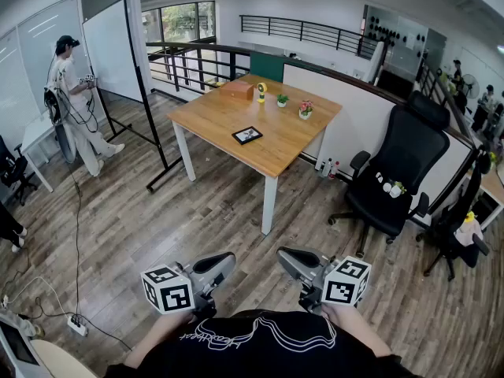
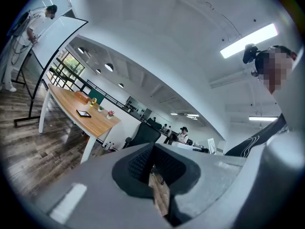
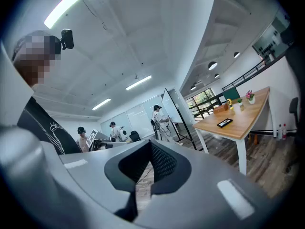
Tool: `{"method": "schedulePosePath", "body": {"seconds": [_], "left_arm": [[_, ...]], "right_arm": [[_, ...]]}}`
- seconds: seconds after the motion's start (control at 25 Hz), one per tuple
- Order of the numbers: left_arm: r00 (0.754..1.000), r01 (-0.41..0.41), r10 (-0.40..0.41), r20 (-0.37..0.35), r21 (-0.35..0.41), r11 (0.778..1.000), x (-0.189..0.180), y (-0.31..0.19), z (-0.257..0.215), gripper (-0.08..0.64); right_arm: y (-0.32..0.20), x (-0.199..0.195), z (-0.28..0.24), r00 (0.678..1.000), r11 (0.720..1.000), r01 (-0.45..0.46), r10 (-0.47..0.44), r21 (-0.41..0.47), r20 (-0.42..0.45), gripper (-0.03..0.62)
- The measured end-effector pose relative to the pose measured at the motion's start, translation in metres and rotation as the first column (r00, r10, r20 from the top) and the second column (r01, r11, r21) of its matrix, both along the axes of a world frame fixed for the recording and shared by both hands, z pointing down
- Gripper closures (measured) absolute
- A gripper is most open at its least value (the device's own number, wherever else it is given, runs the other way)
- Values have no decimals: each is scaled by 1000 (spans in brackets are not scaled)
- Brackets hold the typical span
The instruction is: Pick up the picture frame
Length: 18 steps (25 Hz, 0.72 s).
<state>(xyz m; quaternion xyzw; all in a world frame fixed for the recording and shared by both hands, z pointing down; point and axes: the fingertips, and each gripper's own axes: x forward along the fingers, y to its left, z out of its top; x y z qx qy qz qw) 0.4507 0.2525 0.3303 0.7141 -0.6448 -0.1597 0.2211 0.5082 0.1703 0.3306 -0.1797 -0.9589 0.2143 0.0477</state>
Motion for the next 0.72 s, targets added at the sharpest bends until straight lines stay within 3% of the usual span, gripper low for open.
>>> {"method": "schedulePosePath", "body": {"seconds": [0.72], "left_arm": [[997, -9, 9, -71, -3, 1000, -3, 22, 18, 560]], "right_arm": [[22, 6, 19, 999, 998, -27, 25, -56, -43, 569]]}}
